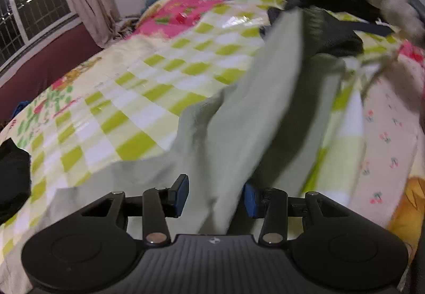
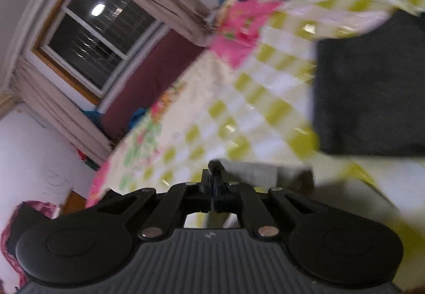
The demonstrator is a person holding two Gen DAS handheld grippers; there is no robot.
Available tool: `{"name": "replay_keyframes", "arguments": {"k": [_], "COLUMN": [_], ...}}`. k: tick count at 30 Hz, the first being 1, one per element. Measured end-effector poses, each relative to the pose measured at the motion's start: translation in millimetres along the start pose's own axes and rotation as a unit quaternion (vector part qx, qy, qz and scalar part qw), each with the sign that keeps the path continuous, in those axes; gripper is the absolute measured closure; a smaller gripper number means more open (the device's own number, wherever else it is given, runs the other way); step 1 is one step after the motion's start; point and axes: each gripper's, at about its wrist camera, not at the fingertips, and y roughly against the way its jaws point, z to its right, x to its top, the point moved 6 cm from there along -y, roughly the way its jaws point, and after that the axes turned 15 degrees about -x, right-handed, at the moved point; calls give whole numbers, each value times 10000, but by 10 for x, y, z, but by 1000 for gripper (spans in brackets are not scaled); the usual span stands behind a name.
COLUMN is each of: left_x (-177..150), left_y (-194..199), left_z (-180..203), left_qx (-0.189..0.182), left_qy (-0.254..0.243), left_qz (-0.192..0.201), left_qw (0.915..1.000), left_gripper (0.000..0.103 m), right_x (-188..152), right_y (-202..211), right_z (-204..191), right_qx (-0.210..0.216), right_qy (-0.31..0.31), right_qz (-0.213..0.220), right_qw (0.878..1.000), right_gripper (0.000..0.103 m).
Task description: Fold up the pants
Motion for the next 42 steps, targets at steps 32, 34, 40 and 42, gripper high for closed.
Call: {"name": "replay_keyframes", "arguments": {"k": [32,34,40,42], "left_x": [-76,-59,66,74], "left_y": [-188,-187,-61,-36], "left_z": [295,271,132,109], "left_qx": [-168,-159,34,24], "left_qy": [-350,-368,-222,-166], "left_qz": [-401,-405,-127,-72], "left_qw": [9984,9984,9997,9998], "left_gripper": [45,45,45,45], "right_x": [-280,-179,328,345], "right_y": [-397,-404,112,326], "right_z": [770,655,-303,-488], "right_qx": [-486,-454,704,1031], "right_qy": [-915,-770,116,319], "right_qz": [-446,-411,467,791], "right_qw": [9936,9952,9964,9910], "right_gripper": [101,101,101,101]}}
